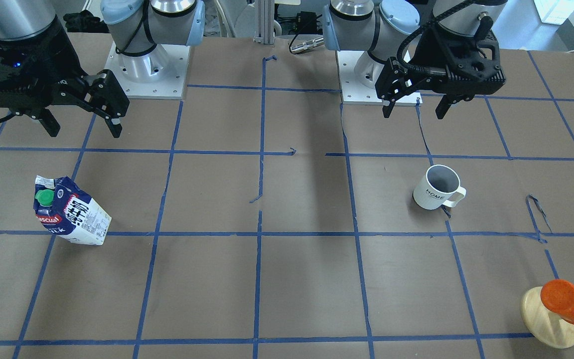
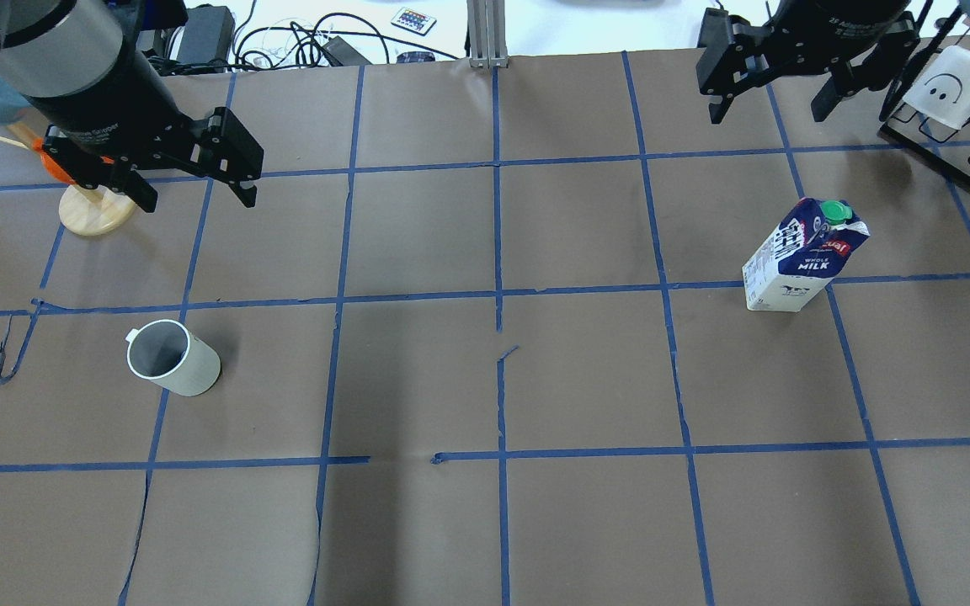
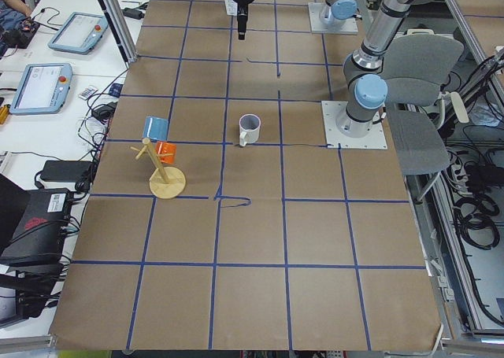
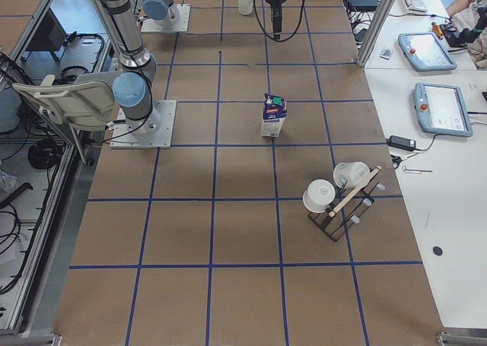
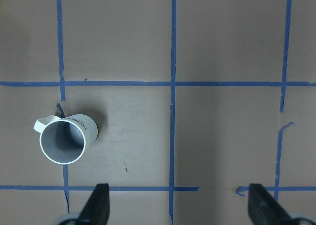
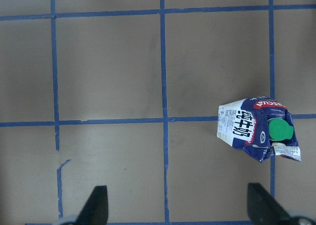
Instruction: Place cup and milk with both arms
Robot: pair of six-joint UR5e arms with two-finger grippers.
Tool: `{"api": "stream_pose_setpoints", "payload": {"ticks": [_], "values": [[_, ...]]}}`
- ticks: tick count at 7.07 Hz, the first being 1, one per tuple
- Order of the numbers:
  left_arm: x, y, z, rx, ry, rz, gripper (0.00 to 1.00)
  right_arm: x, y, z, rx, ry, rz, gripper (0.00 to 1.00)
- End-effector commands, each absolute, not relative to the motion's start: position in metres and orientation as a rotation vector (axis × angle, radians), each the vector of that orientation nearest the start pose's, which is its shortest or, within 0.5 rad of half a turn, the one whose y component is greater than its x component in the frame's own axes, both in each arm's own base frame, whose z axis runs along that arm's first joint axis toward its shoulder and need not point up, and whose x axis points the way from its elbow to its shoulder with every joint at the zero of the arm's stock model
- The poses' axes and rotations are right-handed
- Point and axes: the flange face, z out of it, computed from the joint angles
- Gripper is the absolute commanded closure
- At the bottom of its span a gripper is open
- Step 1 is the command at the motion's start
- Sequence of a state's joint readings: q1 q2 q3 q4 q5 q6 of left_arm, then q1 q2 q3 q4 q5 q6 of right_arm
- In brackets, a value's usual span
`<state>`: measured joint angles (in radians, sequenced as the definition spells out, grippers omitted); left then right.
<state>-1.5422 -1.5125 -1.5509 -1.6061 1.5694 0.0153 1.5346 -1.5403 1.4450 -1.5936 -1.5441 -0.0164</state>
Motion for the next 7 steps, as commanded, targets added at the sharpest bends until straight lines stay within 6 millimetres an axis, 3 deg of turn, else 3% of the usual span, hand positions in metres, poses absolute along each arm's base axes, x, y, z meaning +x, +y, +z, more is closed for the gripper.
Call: {"api": "stream_pose_setpoints", "payload": {"ticks": [1, 7], "values": [[-0.1197, -0.4738, 0.5222, -0.022, 3.141, -0.068, 0.00, 0.1143, -0.5154, 0.5316, 0.043, 3.133, -0.162, 0.00], [-0.1196, -0.4728, 0.5191, -0.022, 3.140, -0.058, 0.00, 0.1155, -0.5163, 0.5302, 0.045, 3.136, -0.159, 0.00]]}}
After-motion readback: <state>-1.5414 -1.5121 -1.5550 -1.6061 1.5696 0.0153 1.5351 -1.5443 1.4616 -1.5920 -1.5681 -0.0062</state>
